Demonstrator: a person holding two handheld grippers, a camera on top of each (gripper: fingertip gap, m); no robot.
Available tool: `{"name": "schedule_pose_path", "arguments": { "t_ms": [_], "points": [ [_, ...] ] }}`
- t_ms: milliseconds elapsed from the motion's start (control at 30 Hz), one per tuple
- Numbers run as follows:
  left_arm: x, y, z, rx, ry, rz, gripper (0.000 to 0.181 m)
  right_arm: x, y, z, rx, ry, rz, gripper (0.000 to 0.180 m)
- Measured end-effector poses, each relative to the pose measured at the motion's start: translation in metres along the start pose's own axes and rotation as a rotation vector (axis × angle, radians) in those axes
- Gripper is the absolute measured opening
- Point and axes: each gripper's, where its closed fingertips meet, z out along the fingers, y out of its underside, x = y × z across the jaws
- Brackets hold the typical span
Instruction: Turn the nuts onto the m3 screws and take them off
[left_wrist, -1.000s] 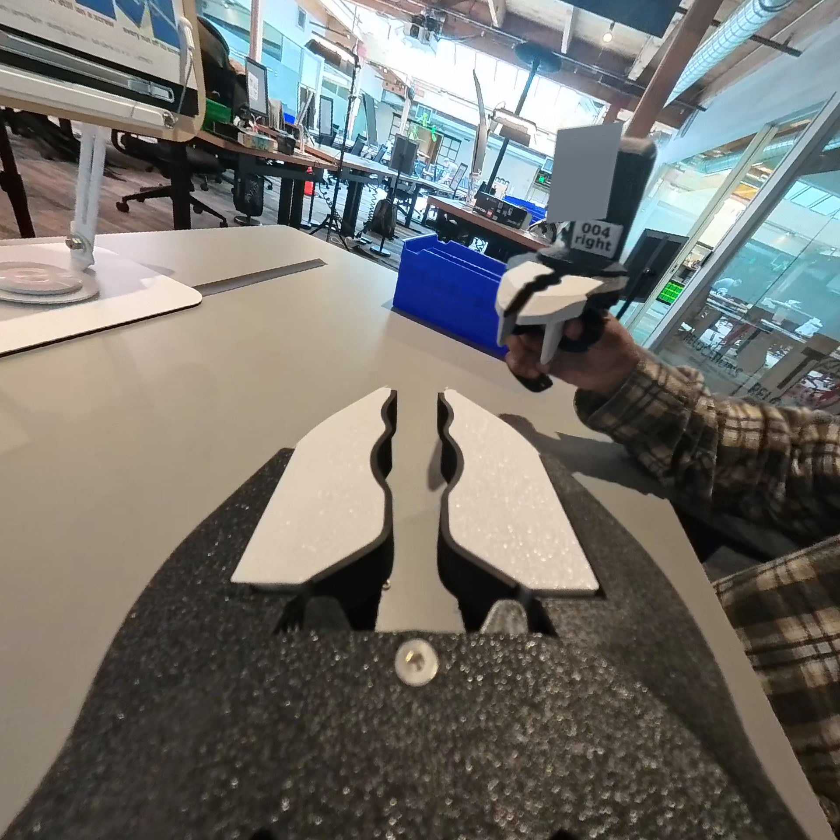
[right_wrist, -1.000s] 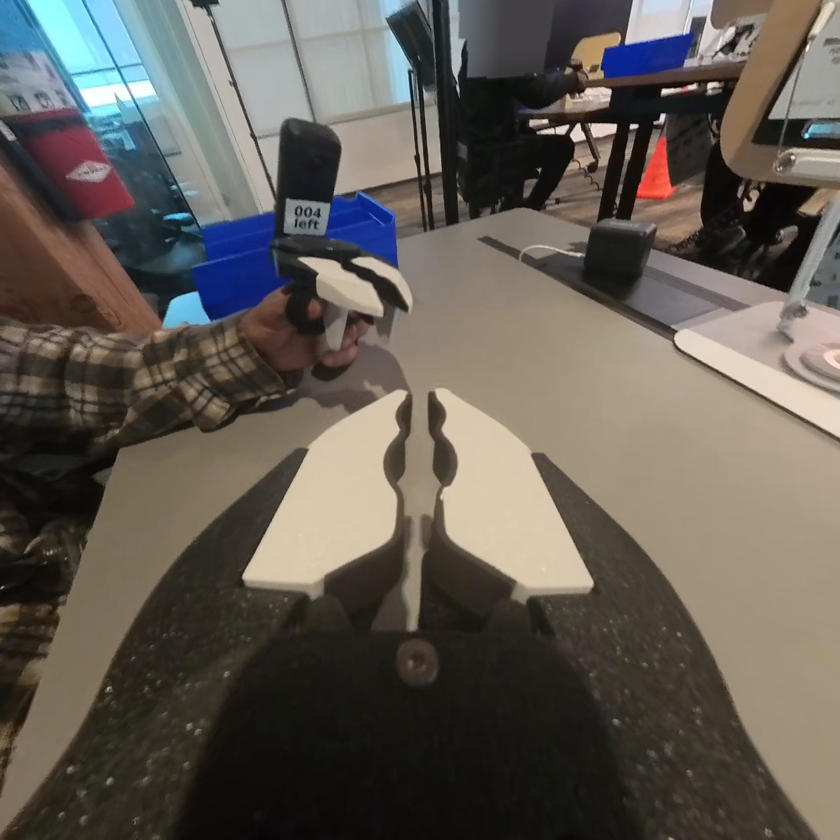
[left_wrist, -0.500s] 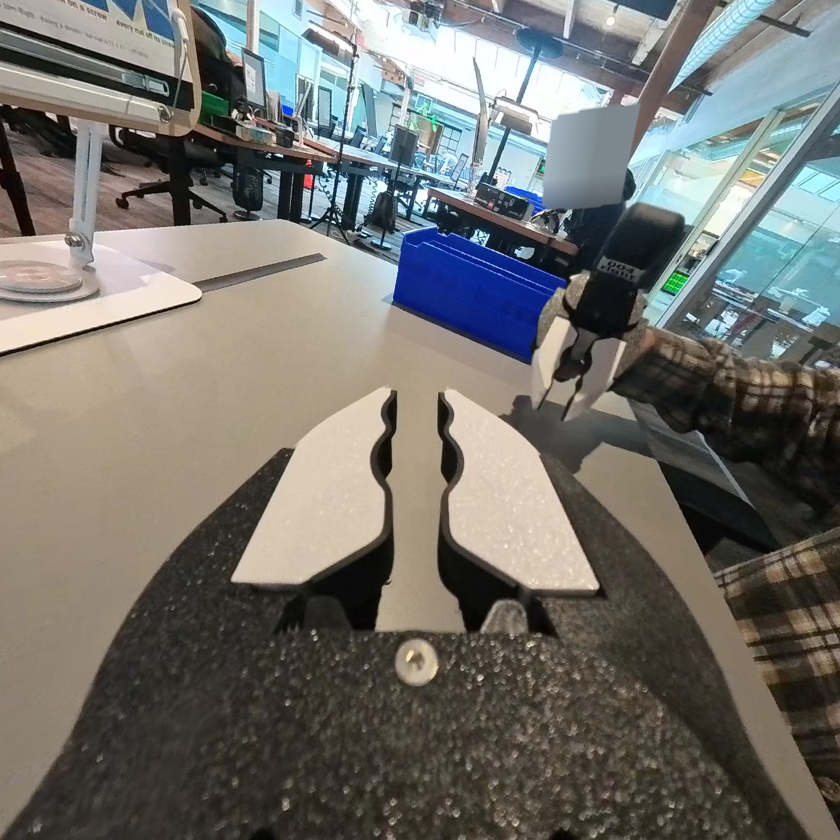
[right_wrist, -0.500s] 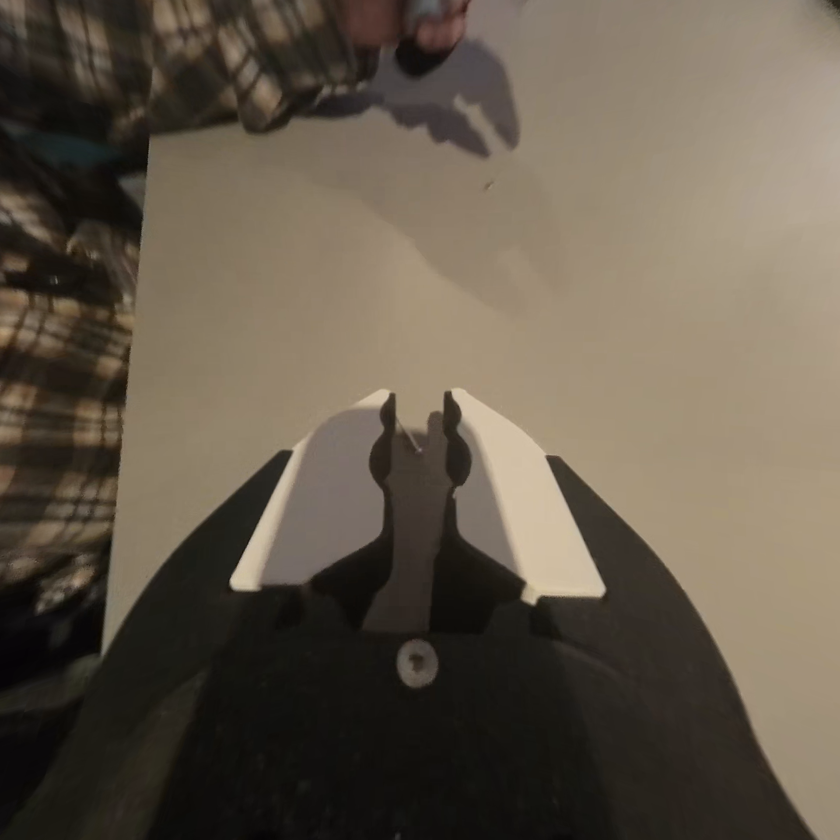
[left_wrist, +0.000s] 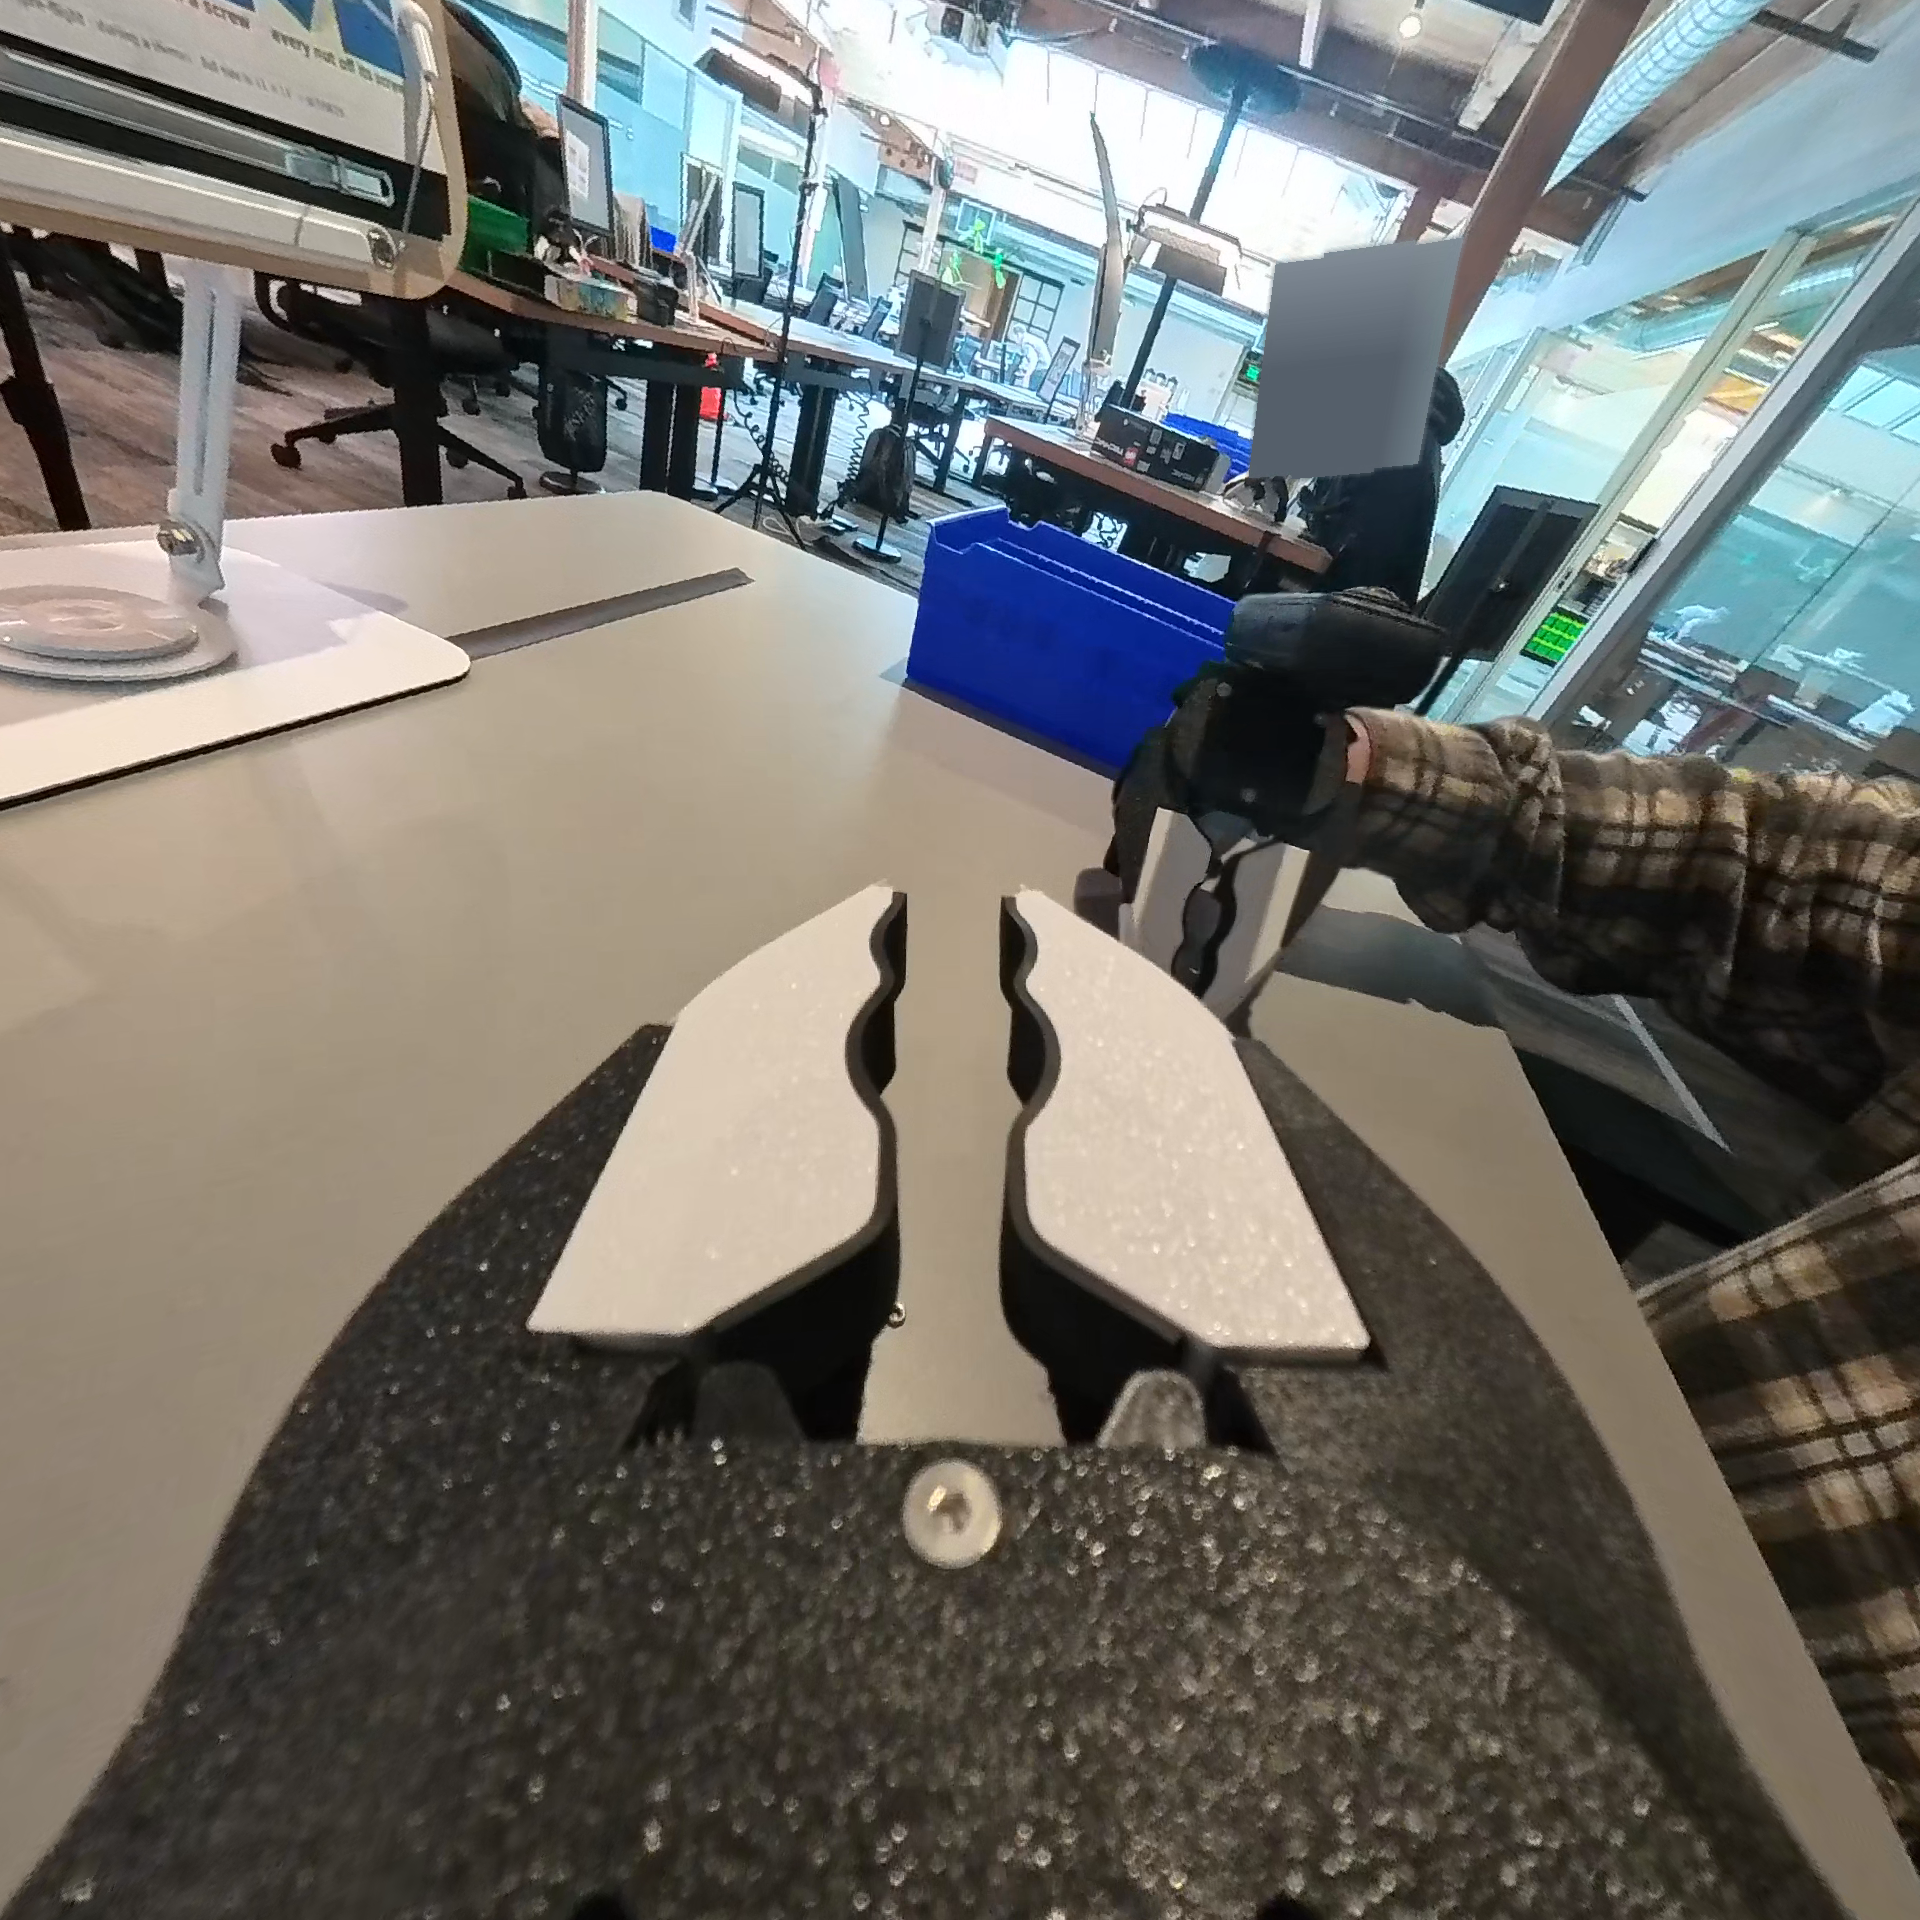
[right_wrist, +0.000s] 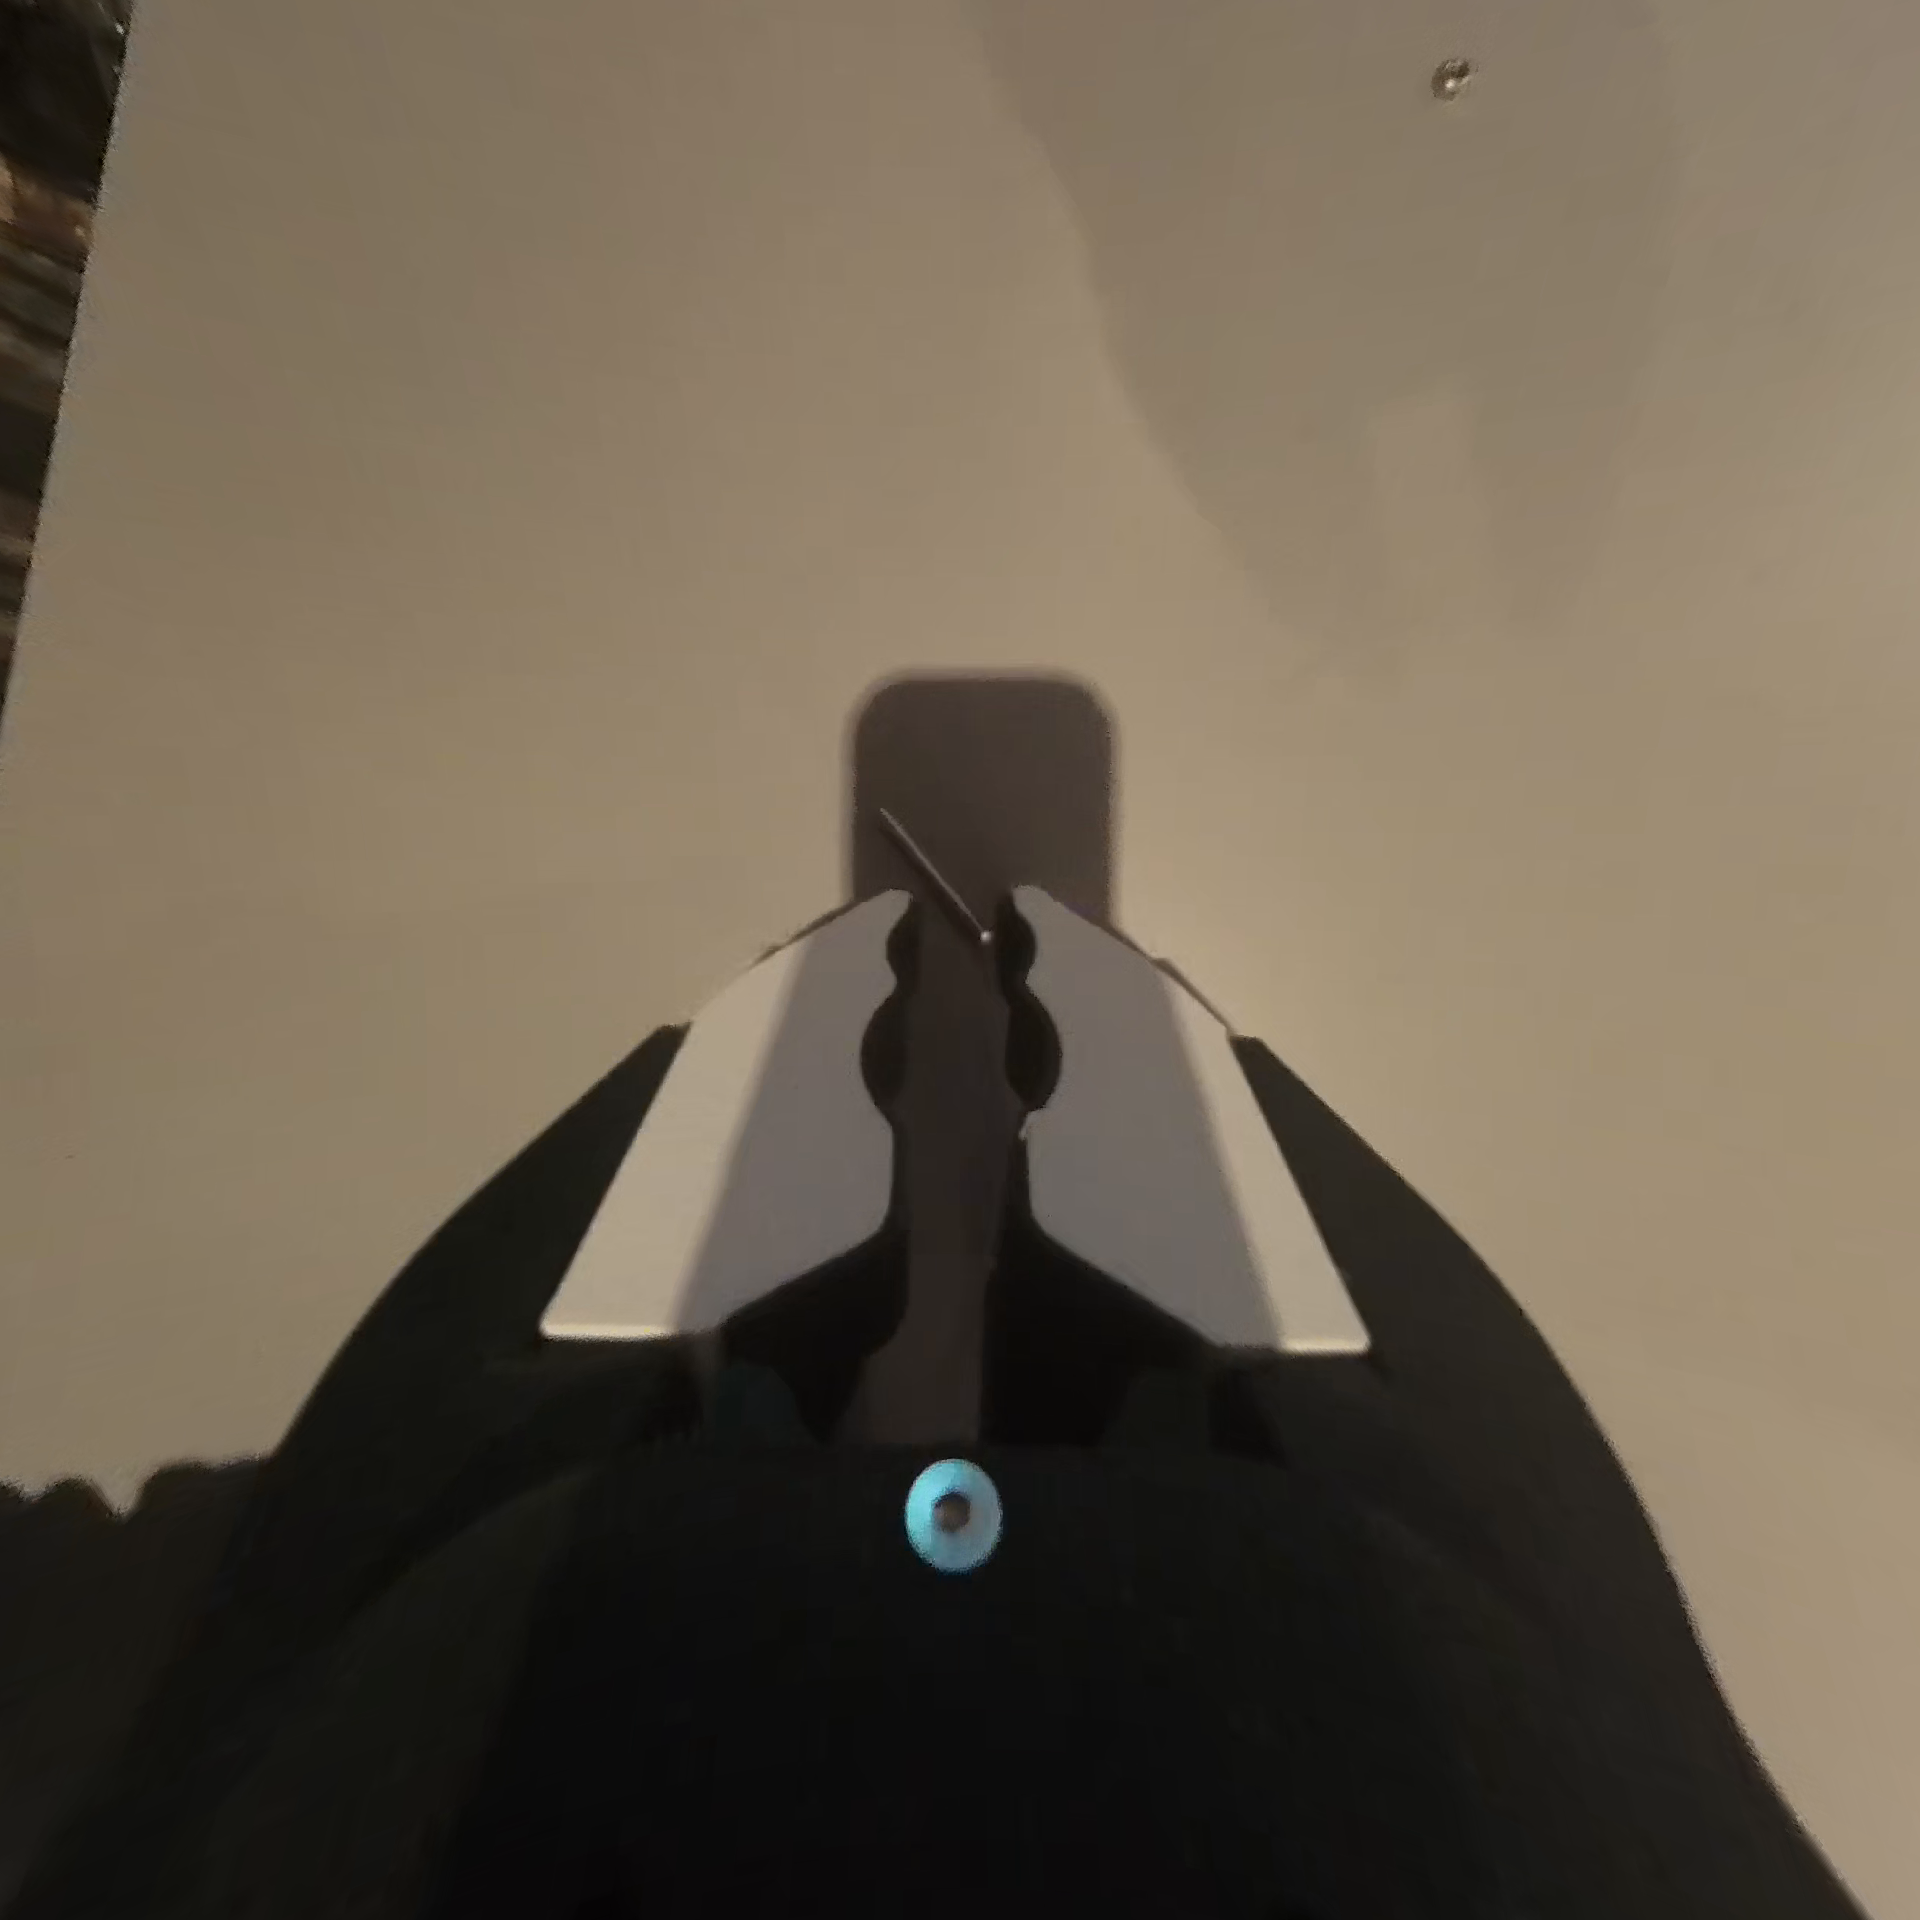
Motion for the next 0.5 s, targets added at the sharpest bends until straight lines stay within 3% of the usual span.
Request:
{"name": "schedule_pose_path", "arguments": {
  "t_ms": [300, 500],
  "points": [
    [0.0019, -0.0006, 0.0005, 0.002, 0.009, -0.005, 0.016, -0.0016, 0.0027, -0.0007, -0.022, 0.056, -0.011, 0.003],
    [0.0042, -0.0019, 0.0013, 0.017, 0.023, -0.017, 0.016, -0.0026, -0.0026, 0.0027, 0.068, 0.139, 0.133, 0.002]
  ]
}}
